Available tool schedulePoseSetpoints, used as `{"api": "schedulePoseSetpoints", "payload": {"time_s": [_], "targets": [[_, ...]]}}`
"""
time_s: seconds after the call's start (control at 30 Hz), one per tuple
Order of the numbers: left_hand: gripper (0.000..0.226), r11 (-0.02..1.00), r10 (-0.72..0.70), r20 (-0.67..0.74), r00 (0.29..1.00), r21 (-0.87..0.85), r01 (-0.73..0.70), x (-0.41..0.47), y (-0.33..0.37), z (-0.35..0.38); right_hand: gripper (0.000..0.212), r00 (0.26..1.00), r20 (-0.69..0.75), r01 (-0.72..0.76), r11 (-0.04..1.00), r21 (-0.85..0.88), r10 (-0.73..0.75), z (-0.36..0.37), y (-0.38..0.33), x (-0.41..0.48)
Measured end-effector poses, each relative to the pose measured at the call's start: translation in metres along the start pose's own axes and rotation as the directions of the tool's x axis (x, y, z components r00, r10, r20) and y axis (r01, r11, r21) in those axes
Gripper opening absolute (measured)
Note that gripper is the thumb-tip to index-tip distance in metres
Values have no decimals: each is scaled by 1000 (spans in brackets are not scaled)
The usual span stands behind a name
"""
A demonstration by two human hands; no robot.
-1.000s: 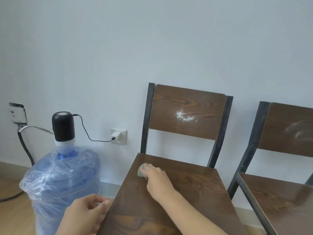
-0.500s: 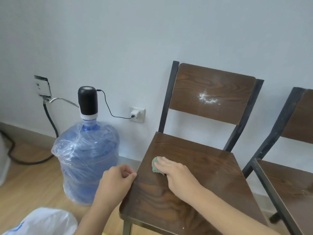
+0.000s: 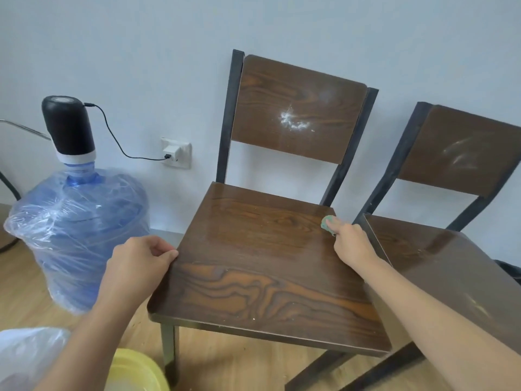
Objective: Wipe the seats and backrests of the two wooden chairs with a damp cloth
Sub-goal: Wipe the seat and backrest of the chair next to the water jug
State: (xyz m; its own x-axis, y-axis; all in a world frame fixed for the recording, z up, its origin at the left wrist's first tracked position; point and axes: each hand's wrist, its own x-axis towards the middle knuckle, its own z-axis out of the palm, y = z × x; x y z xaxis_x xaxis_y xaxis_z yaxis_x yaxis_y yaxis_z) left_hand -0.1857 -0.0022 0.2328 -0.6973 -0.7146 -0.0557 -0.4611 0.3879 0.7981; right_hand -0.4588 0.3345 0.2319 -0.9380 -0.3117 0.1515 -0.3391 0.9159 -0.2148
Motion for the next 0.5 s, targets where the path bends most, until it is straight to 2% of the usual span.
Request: {"api": "schedulePoseSetpoints", "payload": {"time_s": [0.07,0.13,0.3,0.4,0.5], "targets": [[15,1000,2,4,1000,2,-2,1,-1,0,56,997,14,78,997,15,-79,1,-17,-14],[18,1000,6,4,1000,10,-6,4,-2,1,57,972,57,226,973,47,-228,-1,-43,-39],[20,1000,6,-2,1000,3,-6,10,-6,5,63,777,140,586,786,195,-614,-2,-109,-133],[19,1000,8,-1,1000,-9,-8,11,-8,7,65,675,158,683,692,236,-721,-4,-124,-167],[18,1000,21,0,1000,-15,-21,11,-9,8,62,641,137,719,654,235,-755,-9,-126,-176]]}}
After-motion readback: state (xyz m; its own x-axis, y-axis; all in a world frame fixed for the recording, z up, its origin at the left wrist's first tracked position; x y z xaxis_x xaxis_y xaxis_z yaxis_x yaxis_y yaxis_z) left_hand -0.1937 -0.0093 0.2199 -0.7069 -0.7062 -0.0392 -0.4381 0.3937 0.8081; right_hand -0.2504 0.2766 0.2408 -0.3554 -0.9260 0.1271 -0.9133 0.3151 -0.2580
